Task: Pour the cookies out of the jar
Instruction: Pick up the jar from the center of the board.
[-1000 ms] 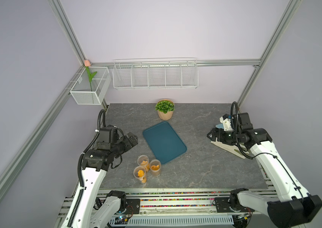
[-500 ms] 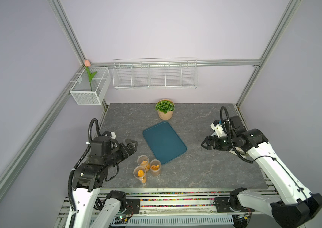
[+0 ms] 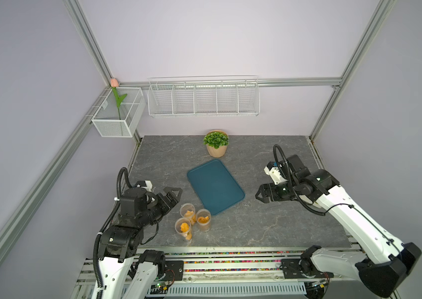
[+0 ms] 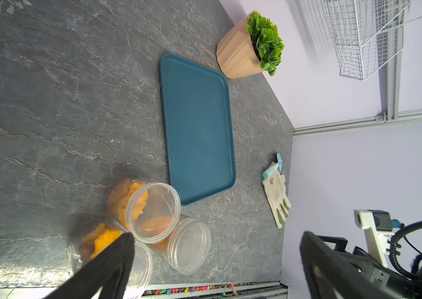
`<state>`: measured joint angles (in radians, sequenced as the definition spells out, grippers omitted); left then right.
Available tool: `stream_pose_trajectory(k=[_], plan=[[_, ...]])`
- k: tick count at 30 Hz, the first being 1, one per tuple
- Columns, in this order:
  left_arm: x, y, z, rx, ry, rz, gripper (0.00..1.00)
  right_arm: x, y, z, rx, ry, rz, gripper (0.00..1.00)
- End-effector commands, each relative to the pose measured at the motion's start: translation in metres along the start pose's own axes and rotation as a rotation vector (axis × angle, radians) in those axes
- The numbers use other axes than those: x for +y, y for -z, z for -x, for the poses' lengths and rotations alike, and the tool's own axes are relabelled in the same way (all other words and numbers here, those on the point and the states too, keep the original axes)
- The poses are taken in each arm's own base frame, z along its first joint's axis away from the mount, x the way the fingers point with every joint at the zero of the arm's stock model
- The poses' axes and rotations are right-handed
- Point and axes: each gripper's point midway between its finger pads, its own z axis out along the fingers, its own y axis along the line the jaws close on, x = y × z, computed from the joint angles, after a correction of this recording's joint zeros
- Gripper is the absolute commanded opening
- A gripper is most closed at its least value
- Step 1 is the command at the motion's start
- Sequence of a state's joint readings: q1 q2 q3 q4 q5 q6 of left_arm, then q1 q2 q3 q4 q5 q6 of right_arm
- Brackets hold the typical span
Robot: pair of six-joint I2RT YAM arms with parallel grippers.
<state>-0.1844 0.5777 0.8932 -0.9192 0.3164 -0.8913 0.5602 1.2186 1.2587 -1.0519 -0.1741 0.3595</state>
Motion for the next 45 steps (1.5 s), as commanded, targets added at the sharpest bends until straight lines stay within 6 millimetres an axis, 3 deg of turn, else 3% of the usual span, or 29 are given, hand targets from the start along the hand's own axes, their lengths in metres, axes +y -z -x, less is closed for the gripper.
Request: stream_pose_trajectory(k=[1, 19, 29, 41, 45], plan=[[-0.004, 0.001, -0.002, -0.006, 0.046, -0.043, 0.99, 0.007, -0.004, 0.005, -0.015, 0.012, -0.013, 0.89], [0.007, 0.001, -0.011, 0.013, 0.089, -0.021, 0.99, 0.083, -0.068, -0.018, 0.174, 0.296, 0.021, 0.89], [0.015, 0.005, -0.016, 0.009, 0.084, -0.002, 0.99, 0.156, -0.100, -0.048, 0.320, 0.609, 0.116, 0.89], [0.021, 0.020, -0.020, -0.002, 0.050, 0.037, 0.99, 0.193, -0.136, -0.062, 0.397, 0.746, 0.069, 0.89], [0.026, 0.026, -0.023, -0.010, 0.056, 0.046, 0.99, 0.195, -0.146, -0.062, 0.397, 0.752, 0.040, 0.89]])
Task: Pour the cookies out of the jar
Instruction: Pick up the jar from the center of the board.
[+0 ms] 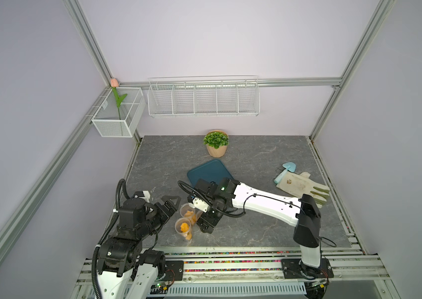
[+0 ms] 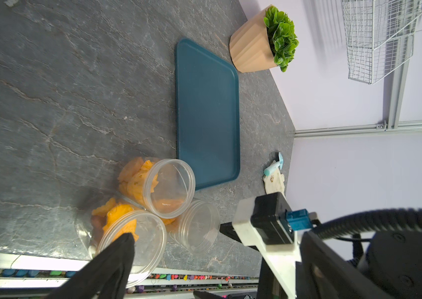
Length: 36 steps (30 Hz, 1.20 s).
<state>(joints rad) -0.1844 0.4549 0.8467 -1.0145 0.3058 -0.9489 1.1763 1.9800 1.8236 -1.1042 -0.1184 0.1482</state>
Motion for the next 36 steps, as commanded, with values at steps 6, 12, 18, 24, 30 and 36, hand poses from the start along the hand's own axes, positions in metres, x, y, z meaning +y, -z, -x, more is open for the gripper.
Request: stream_pose_trajectory(k=[6, 12, 18, 24, 30, 36], plan=[[0.014, 0.020, -0.005, -0.039, 0.001, 0.048, 0.99, -0.018, -0.008, 0.016, -0.017, -0.015, -0.138, 0.89], [0.017, 0.024, -0.005, -0.055, 0.013, 0.052, 0.99, -0.032, -0.015, 0.027, -0.025, -0.053, -0.205, 0.89], [0.025, 0.028, -0.003, -0.080, 0.016, 0.089, 0.99, -0.037, -0.023, 0.030, -0.002, -0.080, -0.206, 0.89], [0.024, 0.027, -0.002, -0.085, 0.015, 0.086, 0.99, -0.048, -0.027, 0.027, 0.018, -0.141, -0.225, 0.89], [0.025, 0.026, -0.003, -0.074, 0.014, 0.090, 0.99, -0.055, -0.024, 0.026, 0.016, -0.157, -0.249, 0.89], [0.027, 0.026, -0.005, -0.072, 0.016, 0.094, 0.99, -0.060, -0.026, 0.024, 0.024, -0.177, -0.268, 0.91]])
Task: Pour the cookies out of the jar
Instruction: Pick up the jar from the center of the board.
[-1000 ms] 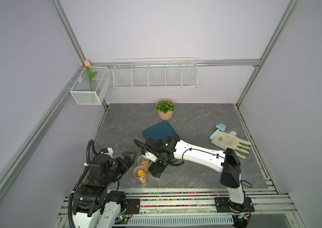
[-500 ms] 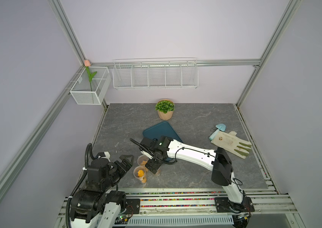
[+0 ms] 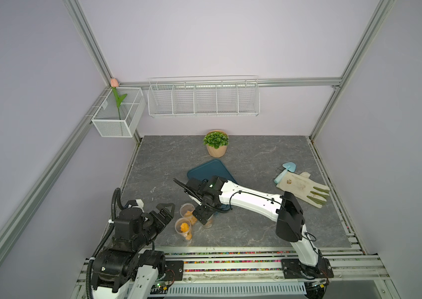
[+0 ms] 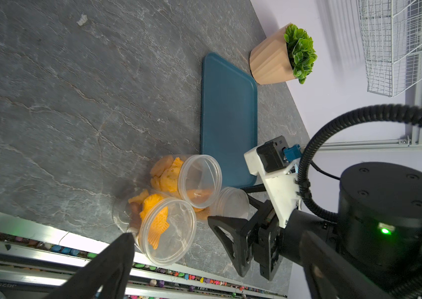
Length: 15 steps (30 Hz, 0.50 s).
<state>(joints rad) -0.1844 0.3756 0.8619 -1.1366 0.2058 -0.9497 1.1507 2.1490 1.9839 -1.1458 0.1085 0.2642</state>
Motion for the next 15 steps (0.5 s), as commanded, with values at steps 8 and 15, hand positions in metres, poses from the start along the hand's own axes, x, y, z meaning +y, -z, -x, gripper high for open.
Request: stream_pose_trajectory(k=[8, 15], plan=[[0.004, 0.008, -0.002, -0.004, 0.006, 0.016, 0.99, -0.010, 0.000, -0.001, 0.015, -0.044, -0.034, 0.98], [0.004, 0.007, -0.001, -0.005, -0.001, 0.020, 0.99, 0.000, -0.006, -0.004, 0.039, -0.054, 0.018, 0.97]])
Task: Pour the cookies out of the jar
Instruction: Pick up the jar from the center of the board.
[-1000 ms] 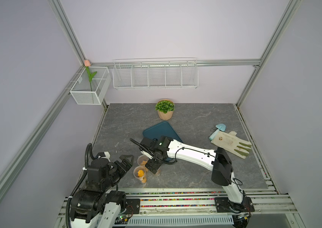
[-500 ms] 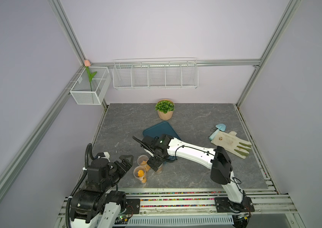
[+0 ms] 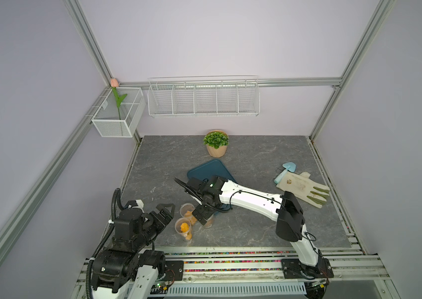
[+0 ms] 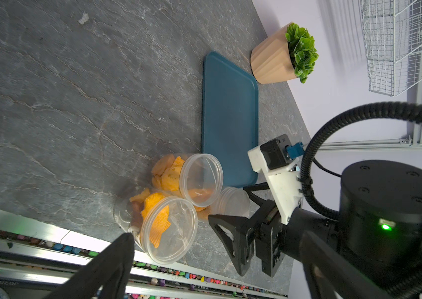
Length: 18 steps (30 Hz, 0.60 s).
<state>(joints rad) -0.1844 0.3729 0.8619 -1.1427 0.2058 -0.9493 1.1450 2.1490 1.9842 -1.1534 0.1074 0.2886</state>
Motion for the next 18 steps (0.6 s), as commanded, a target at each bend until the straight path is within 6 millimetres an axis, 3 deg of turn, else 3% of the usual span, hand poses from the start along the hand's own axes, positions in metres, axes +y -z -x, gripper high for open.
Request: stream_pose_trajectory(k=[1, 4, 8, 18], plan=[[0.003, 0.006, -0.001, -0.006, -0.003, 0.017, 0.99, 0.004, -0.007, -0.003, 0.036, -0.030, 0.026, 0.93], [0.004, 0.006, -0.001, -0.004, -0.007, 0.019, 0.99, 0.010, -0.009, -0.004, 0.043, -0.033, 0.043, 0.91], [0.006, 0.005, -0.003, 0.002, -0.012, 0.026, 0.99, 0.013, -0.013, -0.006, 0.055, -0.038, 0.055, 1.00], [0.010, 0.000, -0.005, 0.014, -0.012, 0.035, 0.99, 0.015, -0.015, -0.009, 0.069, -0.046, 0.063, 0.84]])
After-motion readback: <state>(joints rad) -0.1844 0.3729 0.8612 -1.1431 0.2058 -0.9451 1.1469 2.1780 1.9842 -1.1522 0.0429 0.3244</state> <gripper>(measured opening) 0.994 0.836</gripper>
